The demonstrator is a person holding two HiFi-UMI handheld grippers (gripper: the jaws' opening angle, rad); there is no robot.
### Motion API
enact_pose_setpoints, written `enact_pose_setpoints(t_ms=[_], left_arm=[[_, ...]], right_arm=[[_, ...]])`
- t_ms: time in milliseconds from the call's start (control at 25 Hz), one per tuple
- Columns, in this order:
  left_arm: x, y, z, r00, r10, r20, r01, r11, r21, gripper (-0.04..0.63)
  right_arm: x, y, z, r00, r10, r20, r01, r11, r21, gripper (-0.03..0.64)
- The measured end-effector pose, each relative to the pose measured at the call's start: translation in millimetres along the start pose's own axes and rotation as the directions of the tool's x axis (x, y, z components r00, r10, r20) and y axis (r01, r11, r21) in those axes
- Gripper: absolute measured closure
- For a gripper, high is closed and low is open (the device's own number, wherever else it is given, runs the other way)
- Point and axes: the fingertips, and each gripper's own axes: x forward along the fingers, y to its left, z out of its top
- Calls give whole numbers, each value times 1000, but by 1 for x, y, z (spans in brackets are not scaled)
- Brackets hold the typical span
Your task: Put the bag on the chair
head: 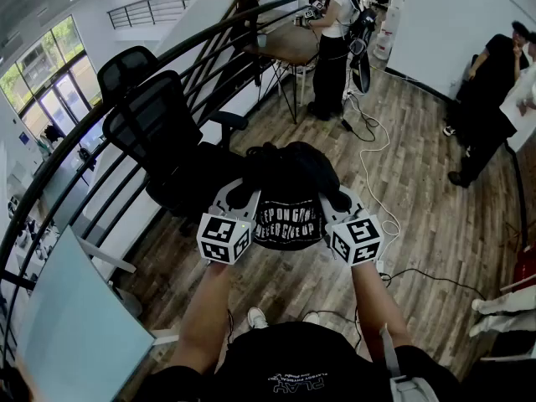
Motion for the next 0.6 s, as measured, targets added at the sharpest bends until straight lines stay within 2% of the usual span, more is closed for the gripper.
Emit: enact_pose_setpoints(t_ms=[160, 600], left_arm=[[-24, 8, -8, 999, 29, -33, -28, 1000, 10, 545], [-29, 11, -3, 999, 42, -17, -42, 999, 5, 545]], right_arm=[[5, 22, -11, 1000, 27, -5, -26, 999, 37, 589], [7, 27, -4, 999, 46, 18, -46, 999, 25, 589]])
